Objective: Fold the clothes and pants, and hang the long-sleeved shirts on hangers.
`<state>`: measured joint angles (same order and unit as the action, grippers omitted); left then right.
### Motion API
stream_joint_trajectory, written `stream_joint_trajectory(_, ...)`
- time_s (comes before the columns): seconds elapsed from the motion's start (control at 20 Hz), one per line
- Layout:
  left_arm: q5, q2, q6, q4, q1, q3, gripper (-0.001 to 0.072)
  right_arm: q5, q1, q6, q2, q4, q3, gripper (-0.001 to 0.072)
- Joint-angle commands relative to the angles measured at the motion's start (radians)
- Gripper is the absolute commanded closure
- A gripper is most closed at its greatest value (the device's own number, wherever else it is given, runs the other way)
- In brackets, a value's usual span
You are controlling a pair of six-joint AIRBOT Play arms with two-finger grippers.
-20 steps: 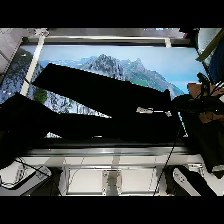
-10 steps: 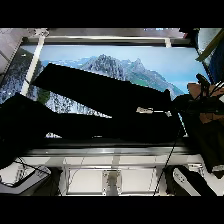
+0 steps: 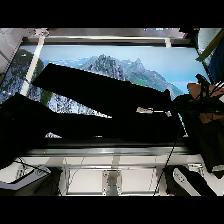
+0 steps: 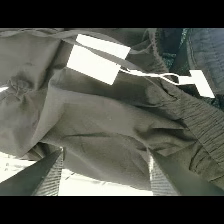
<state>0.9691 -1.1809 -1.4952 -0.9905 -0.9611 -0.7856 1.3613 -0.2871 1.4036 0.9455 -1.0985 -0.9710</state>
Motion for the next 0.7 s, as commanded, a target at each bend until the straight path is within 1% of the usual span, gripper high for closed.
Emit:
stream_joint_trajectory(0.0,0.059,-0.005,0.038,0.030,-0.023,-0.003,0.0173,0.006,0.001,0.000,0.001,0.000,-0.001,0.0154)
stream_joint_trajectory(0.2,0.091,-0.008,0.050,0.030,-0.112,-0.002,0.0173,0.001,0.001,-0.002,0.001,-0.004,-0.001,0.0154)
stream_joint_trajectory(0.3,0.083,-0.021,0.070,0.044,-0.118,-0.001,0.0174,-0.018,0.001,-0.002,0.001,-0.003,-0.001,0.0154)
stream_joint_trajectory(0.4,0.081,-0.048,0.099,0.110,-0.103,-0.001,0.0174,-0.023,0.001,-0.002,0.001,-0.002,-0.001,0.0153)
stream_joint_trajectory(0.45,0.068,-0.063,0.119,0.151,-0.092,-0.001,0.0197,-0.021,0.001,-0.002,0.001,-0.002,-0.001,0.0154)
stream_joint_trajectory(0.5,0.050,-0.075,0.126,0.183,-0.080,-0.001,0.0277,-0.016,0.001,-0.002,0.001,-0.002,-0.001,0.0154)
stream_joint_trajectory(0.55,0.026,-0.083,0.128,0.202,-0.068,-0.001,0.0296,-0.013,0.001,-0.001,0.001,-0.002,-0.001,0.0154)
stream_joint_trajectory(0.6,0.010,-0.087,0.129,0.206,-0.057,-0.001,0.0296,-0.012,0.001,-0.001,0.001,-0.001,-0.001,0.0153)
stream_joint_trajectory(0.65,0.000,-0.089,0.144,0.206,-0.047,-0.001,0.0315,-0.013,0.001,-0.001,0.001,-0.001,-0.001,0.0154)
